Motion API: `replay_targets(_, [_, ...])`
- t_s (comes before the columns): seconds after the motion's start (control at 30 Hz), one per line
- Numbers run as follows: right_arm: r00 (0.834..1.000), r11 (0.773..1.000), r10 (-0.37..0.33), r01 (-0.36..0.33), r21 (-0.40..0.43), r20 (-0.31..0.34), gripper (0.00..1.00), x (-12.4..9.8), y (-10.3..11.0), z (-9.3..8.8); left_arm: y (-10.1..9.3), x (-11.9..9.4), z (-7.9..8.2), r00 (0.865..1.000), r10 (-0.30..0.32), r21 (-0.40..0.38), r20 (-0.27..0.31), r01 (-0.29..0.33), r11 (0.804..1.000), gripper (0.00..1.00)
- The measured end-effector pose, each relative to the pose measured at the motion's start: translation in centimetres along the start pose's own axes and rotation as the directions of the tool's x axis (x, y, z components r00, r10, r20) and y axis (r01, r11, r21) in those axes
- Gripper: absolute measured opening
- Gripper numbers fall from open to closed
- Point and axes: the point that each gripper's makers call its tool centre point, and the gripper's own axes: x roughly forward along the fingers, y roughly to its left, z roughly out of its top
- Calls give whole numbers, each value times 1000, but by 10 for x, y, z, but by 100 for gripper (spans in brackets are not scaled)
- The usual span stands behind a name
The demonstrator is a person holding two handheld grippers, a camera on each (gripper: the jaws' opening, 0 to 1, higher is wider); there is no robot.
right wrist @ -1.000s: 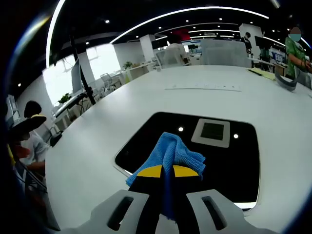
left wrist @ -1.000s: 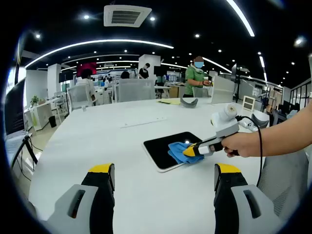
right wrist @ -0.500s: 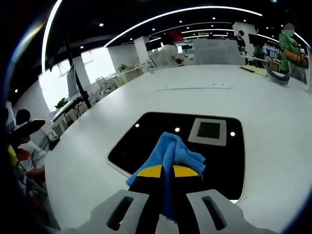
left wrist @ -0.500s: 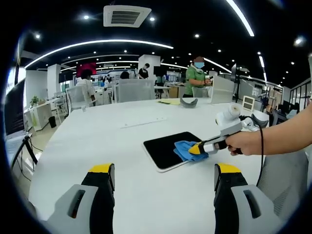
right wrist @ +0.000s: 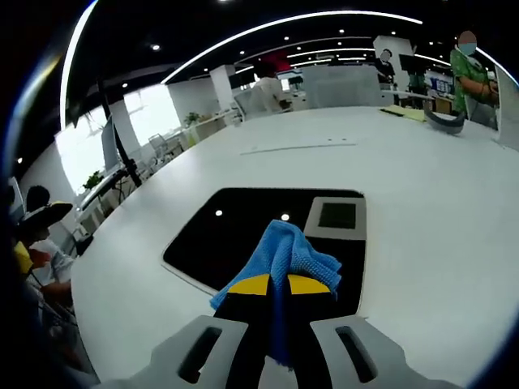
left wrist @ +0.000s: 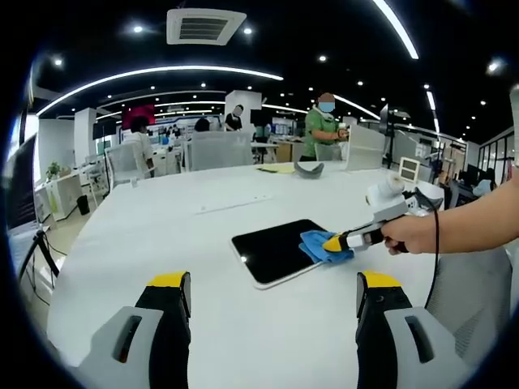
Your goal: Wipe the mirror surface with the cleaning cloth until all visible marks leave the cleaned area.
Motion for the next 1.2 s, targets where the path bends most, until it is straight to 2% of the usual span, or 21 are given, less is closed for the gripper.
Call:
replay_targets(0.33, [1000,999,-27,27,29,14,1,-8,-16,-2,-2,2,0,1000,-8,7,-3,8,1000,84])
replay_targets(0.8, [999,999,-37,35,37,37,1,-9,-16,-3,0,-2,-1,1000,4,7,-3,-4,1000,84])
replay_targets(1.2, [999,998,-38,37,43,33,1,-6,-22,1,2,-3,-3,1000,13,4,-8,-13,1000,84])
